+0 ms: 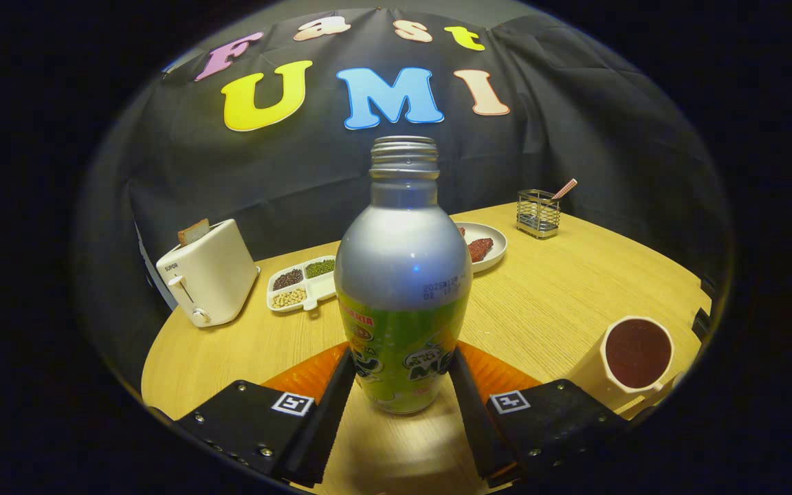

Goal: Take the bottle from table, then pour the juice into the cup, finally place the bottle on the coaster

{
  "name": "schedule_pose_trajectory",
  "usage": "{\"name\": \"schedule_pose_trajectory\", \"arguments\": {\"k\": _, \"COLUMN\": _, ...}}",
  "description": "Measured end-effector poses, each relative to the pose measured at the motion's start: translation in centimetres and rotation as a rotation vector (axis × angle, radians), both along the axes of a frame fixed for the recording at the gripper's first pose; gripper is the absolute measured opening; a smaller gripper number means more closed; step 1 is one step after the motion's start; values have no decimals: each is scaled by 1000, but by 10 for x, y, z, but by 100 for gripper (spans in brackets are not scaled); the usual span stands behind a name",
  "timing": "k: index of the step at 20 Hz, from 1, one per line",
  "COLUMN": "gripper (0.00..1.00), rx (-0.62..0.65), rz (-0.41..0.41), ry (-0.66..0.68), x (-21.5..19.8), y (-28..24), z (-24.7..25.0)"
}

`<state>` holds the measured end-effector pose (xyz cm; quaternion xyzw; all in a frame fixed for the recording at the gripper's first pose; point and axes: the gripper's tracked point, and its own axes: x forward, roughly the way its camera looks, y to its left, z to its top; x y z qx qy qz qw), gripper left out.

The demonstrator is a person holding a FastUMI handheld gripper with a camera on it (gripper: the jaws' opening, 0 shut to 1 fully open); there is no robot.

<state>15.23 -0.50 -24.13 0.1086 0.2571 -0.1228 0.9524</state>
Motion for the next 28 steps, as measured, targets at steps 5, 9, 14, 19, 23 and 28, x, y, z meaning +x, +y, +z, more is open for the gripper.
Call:
{"name": "schedule_pose_trajectory", "arguments": {"k": 5, "gripper": 78, "rx": -51, "rz": 15, "ry": -10, "x": 17, "y": -2, "z": -5}}
{"name": "schedule_pose_trajectory", "arguments": {"k": 9, "gripper": 78, "rx": -87, "rz": 61, "ry": -3, "x": 31, "y": 6, "z": -10}}
{"name": "schedule_pose_trajectory", "arguments": {"k": 14, "gripper": 78, "rx": -138, "rz": 101, "ry": 23, "x": 36, "y": 10, "z": -21}}
{"name": "schedule_pose_trajectory", "arguments": {"k": 19, "gripper": 79, "rx": -163, "rz": 122, "ry": 19, "x": 35, "y": 12, "z": -24}}
{"name": "schedule_pose_trajectory", "arguments": {"k": 23, "gripper": 81, "rx": -149, "rz": 140, "ry": 14, "x": 35, "y": 17, "z": -26}}
{"name": "schedule_pose_trajectory", "arguments": {"k": 28, "gripper": 83, "rx": -129, "rz": 140, "ry": -16, "x": 32, "y": 16, "z": -12}}
